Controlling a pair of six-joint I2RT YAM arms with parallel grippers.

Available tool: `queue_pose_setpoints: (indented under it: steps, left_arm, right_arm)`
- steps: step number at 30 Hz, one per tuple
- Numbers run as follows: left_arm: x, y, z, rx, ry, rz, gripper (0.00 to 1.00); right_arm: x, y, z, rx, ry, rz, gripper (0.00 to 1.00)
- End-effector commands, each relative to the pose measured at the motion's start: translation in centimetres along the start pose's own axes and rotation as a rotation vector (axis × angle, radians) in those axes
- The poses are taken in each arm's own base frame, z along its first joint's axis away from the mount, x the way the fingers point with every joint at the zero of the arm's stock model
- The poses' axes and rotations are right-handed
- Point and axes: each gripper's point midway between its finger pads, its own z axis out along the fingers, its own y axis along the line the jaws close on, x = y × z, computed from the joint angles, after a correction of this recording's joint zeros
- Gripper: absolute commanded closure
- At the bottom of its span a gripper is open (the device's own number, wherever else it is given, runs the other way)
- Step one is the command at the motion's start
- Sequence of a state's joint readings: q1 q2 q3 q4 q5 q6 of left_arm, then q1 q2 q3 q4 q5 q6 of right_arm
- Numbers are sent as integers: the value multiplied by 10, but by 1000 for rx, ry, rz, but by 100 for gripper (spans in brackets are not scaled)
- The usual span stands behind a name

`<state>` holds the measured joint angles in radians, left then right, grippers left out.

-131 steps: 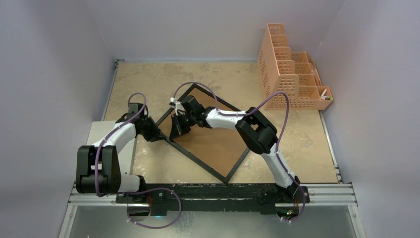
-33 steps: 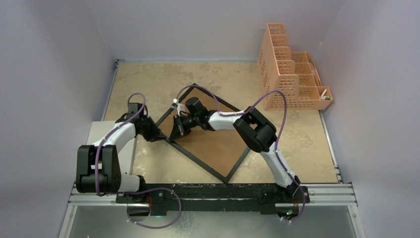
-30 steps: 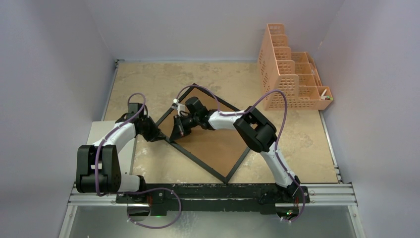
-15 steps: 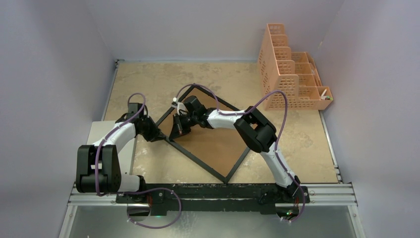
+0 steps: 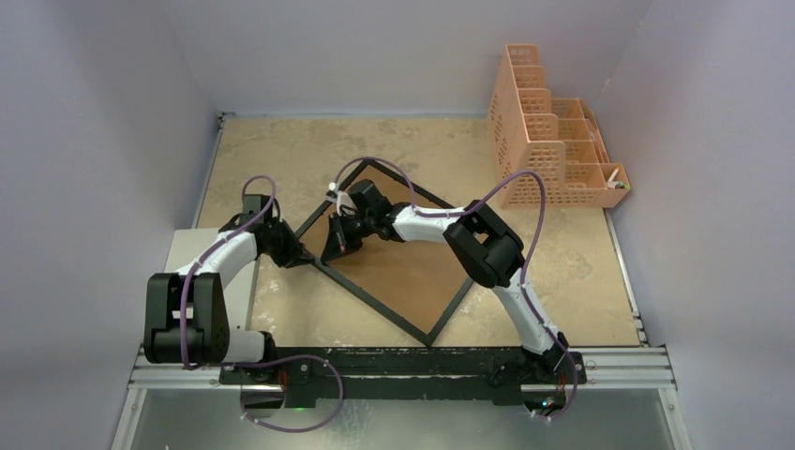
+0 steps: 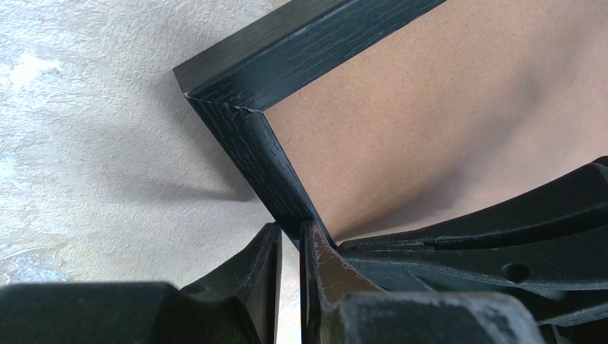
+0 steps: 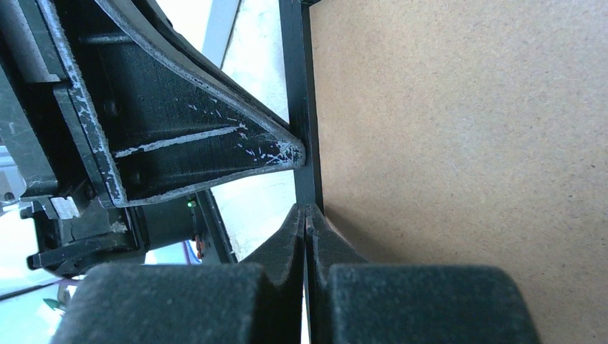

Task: Put the photo into the frame

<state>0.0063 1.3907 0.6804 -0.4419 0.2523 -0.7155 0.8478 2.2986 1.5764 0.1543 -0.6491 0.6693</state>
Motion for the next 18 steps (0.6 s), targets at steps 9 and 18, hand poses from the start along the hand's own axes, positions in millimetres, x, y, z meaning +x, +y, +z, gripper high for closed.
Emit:
queue_pose_setpoints:
  steps: [9,18]
  left_arm:
    - [23,46,17,-184,60,-1,95]
    - [22,47,17,-195,60,-3,96]
  right_arm:
    - [36,-106,-4,354,63,63,100]
    - [42,-130,-10,422,71,79,100]
